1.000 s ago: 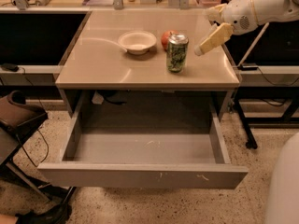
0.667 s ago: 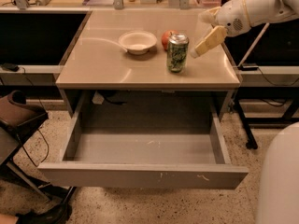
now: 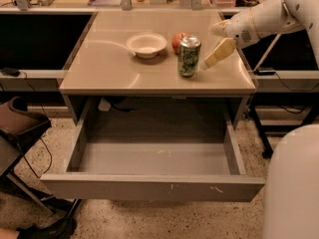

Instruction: Place green can into top drawer

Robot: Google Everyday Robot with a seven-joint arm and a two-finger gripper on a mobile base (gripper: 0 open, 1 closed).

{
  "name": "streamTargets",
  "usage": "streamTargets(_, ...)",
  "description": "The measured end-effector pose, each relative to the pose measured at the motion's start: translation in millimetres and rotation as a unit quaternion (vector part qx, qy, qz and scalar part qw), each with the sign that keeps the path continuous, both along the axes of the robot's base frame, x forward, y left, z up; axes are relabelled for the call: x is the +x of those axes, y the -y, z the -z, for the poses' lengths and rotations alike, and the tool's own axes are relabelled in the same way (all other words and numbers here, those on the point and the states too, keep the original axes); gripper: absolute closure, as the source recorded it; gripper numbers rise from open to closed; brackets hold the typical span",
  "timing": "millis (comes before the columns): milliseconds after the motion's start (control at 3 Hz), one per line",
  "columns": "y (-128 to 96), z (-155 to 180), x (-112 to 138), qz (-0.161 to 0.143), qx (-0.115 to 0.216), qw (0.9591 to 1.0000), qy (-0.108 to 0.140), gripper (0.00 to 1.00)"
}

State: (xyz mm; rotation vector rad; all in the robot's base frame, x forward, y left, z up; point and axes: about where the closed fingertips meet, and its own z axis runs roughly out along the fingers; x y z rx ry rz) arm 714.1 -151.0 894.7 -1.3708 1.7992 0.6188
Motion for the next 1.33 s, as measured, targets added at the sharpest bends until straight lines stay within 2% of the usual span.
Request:
streamTargets(333,-4.7,11.3,3.9,-0.004,0.002,0.9999,-0.012,0.00)
streamTargets(667,-20.4,9.5,4.8,-0.023,0.009,0.9996,-0.012,0.00)
streamTargets(1000,-45.3,-7.7,3.4,-0.053,0.019,0.9984,0.003,0.00)
streamTargets(1333,-45.9,-7.8,3.6,-0.053,0.019,0.9984,0.003,0.00)
